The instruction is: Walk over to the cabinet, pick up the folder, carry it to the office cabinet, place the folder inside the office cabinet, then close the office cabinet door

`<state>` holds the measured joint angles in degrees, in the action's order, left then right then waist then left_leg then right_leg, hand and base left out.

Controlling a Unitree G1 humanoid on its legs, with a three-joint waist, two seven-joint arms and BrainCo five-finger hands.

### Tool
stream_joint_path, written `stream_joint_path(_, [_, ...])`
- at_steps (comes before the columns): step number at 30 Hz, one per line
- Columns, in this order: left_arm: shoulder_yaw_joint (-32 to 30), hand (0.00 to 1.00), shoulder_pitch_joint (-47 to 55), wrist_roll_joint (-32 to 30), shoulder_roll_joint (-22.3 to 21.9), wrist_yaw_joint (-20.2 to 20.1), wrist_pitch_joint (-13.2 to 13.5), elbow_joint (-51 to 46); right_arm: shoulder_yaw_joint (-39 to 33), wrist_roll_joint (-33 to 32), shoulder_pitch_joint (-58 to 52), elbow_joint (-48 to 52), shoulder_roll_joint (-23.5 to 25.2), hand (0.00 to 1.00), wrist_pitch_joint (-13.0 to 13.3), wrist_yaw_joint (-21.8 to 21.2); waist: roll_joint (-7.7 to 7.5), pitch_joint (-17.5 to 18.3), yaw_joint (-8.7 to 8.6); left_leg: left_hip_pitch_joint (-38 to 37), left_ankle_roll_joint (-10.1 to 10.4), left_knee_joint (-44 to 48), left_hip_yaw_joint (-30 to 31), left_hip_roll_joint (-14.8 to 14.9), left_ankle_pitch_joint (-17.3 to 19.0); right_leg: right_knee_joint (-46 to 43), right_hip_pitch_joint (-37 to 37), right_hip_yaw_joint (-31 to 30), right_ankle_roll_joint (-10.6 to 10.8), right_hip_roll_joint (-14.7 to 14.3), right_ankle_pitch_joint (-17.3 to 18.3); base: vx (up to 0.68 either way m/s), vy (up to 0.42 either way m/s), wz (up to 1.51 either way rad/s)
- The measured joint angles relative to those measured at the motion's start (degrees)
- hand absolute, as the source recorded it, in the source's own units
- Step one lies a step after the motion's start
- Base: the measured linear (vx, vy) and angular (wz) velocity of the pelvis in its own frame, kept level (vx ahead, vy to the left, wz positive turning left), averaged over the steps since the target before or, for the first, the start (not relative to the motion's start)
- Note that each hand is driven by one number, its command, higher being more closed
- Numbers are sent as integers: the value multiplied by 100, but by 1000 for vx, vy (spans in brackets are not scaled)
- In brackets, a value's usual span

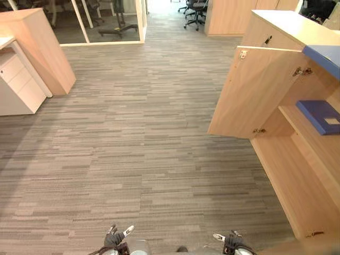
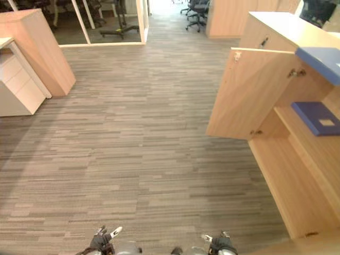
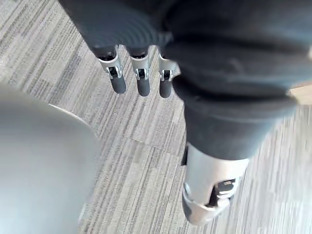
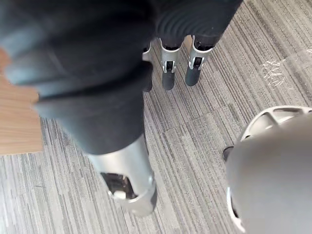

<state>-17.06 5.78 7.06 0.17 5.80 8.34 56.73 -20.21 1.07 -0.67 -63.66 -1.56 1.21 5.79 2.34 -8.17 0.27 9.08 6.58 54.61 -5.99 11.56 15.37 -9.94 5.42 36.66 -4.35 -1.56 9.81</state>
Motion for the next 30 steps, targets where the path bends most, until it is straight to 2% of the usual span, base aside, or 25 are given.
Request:
stream_joint_path(3, [4,0,-6,45,-15,3,13,2,-62,7,100,-209,-43,0,-12,-1,17,-19,41,129,-192,-260,-291,61,113,266,351,-154,71,-23,-46,218,-20,-22])
stream_joint_path(4, [5,0,-3,53,-13,4,17,10,-65,7,151,-300,-61,0,-13,-1,36,-17,67,133,-291,-729,-283,27,174,330,423,-259,108,26,-68,191,72,-47])
stream_joint_path(6, [5,0,-16,115,-2,10,33,29,-70,7,232,-364,-82,0,-19,0,20,-34,69,203,-300,-1584,-86,-82,180,346,441,-454,156,198,-90,181,115,-53])
stream_joint_path(8, [-3,0,-48,186,6,23,90,121,-71,10,248,-383,-123,0,-20,1,17,-54,66,211,-234,-2909,427,-142,5,352,516,-705,353,484,-94,174,185,-49])
stream_joint_path(9, [-7,0,-46,203,5,35,104,131,-72,14,248,-413,-133,0,-20,1,18,-55,61,197,-212,-3224,584,-133,-82,352,559,-745,433,556,-90,223,336,-38])
stream_joint_path(11, [-17,0,-32,283,1,75,123,157,-112,10,205,-495,-166,0,-22,14,32,-45,59,129,-136,-4298,1071,-100,-424,342,674,-912,772,781,-67,215,400,-34])
stream_joint_path(13, [-29,0,15,311,4,102,122,192,-114,19,181,-571,-220,0,-22,15,115,7,77,29,-19,-4570,1237,-109,-693,368,813,-1089,1032,879,-55,276,540,-52])
stream_joint_path(14, [-83,0,49,367,32,127,118,250,-125,27,106,-567,-229,0,-19,15,150,101,98,-69,139,-4456,1266,-270,-1586,386,936,-1283,1274,1069,-43,241,436,-67])
stream_joint_path(15, [-95,0,94,401,31,135,118,258,-157,31,77,-568,-217,0,-21,13,133,164,104,-59,137,-4403,1294,-380,-1917,405,942,-1374,1360,1166,-44,328,488,-57])
stream_joint_path(16, [-120,0,107,420,169,143,121,316,-328,44,25,-580,-77,0,-57,-7,-148,294,103,-62,26,-4362,1137,-739,-1762,424,931,-1443,1444,1525,-98,323,401,-38])
stream_joint_path(17, [-116,0,52,424,283,138,112,375,-522,69,-11,-593,-14,0,-117,-18,-299,328,116,-125,-148,-4387,902,-1003,-1659,397,885,-1539,1503,1875,-196,373,471,-34])
stream_joint_path(20, [-108,0,123,423,347,136,79,482,-795,239,-54,-580,-52,0,-214,-59,-289,430,171,-301,-411,-4428,561,-1372,-1501,270,752,-1778,1496,2357,-518,255,349,-45])
stream_joint_path(22, [-49,0,214,420,338,114,29,514,-969,261,-124,-562,-194,0,-249,-114,-208,489,219,-643,-727,-4612,307,-1762,-1400,-406,511,-1971,1400,2912,-589,245,371,-43])
stream_joint_path(23, [-24,0,237,420,340,97,21,533,-1016,259,-133,-550,-243,0,-255,-122,-162,520,217,-742,-784,-4663,284,-1849,-1401,-652,411,-1979,1342,3037,-624,263,372,-21])
stream_joint_path(25, [14,0,294,408,348,-16,6,567,-1081,261,-237,-435,-465,0,-246,-158,14,617,156,-1015,-873,-4881,179,-1995,-1408,-1473,108,-1582,862,3436,-850,210,274,-11])
stream_joint_path(26, [6,0,330,396,369,-52,6,570,-1197,260,-199,-422,-508,0,-240,-164,76,646,140,-1125,-903,-4950,120,-2016,-1405,-1845,10,-1115,515,3633,-844,172,205,-33])
stream_joint_path(27, [5,0,349,326,444,-83,-5,574,-1230,260,-96,-410,-544,0,-240,-176,122,621,128,-1313,-958,-5061,-38,-1988,-1392,-2271,-38,-389,351,3866,-779,153,169,-41])
stream_joint_path(28, [9,0,366,255,464,-99,-10,574,-1230,260,-66,-417,-541,0,-240,-190,149,596,136,-1400,-962,-5113,-101,-1933,-1394,-2359,-28,-174,387,3865,-754,140,130,-59])
stream_joint_path(30, [58,0,385,122,469,-131,-14,585,-1230,260,52,-427,-514,0,-223,-195,265,464,136,-1657,-963,-5232,-293,-1669,-1394,-2548,-70,172,627,3616,-500,20,-20,-76])
